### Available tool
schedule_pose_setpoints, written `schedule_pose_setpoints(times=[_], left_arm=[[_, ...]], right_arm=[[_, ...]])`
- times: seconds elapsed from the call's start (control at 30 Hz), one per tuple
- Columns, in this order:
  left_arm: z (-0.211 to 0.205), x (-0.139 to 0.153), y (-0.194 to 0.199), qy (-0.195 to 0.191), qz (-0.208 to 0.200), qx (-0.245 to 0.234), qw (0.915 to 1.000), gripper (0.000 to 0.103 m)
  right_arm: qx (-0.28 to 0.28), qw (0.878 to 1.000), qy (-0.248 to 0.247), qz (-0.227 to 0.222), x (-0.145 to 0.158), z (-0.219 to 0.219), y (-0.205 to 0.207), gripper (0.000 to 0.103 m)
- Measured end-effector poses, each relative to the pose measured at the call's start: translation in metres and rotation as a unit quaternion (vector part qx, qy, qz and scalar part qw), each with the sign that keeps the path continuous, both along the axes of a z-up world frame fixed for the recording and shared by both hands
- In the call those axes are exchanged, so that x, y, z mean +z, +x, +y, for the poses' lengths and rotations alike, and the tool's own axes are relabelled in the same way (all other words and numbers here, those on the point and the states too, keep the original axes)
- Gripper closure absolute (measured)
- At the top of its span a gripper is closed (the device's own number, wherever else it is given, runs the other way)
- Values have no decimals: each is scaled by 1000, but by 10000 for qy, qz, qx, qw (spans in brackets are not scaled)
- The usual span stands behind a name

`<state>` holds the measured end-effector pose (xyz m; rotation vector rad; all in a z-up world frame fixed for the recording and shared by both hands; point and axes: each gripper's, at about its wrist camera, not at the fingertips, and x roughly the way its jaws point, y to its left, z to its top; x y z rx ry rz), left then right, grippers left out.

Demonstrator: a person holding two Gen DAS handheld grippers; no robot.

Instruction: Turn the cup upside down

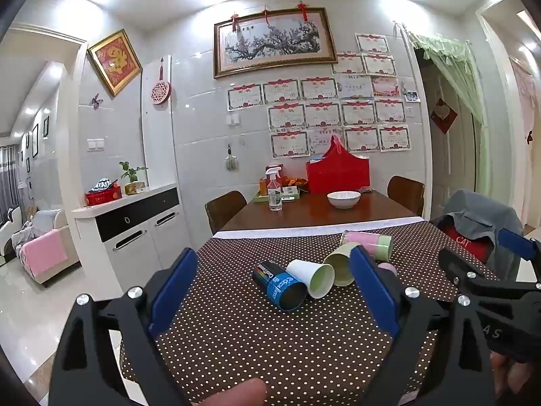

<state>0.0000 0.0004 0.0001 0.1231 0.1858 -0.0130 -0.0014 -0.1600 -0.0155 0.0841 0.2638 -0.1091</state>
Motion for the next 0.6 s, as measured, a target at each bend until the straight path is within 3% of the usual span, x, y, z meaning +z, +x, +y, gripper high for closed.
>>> schedule_pose_setpoints(times=[0.53,0.6], left_arm=[[6,2,1,-163,84,-123,9998,13],[5,3,1,-154,85,-109,9998,13]], right_arm=[[-3,10000,-14,-19,-6,4,-4,6],[19,10000,-21,-11,6,1,1,6]])
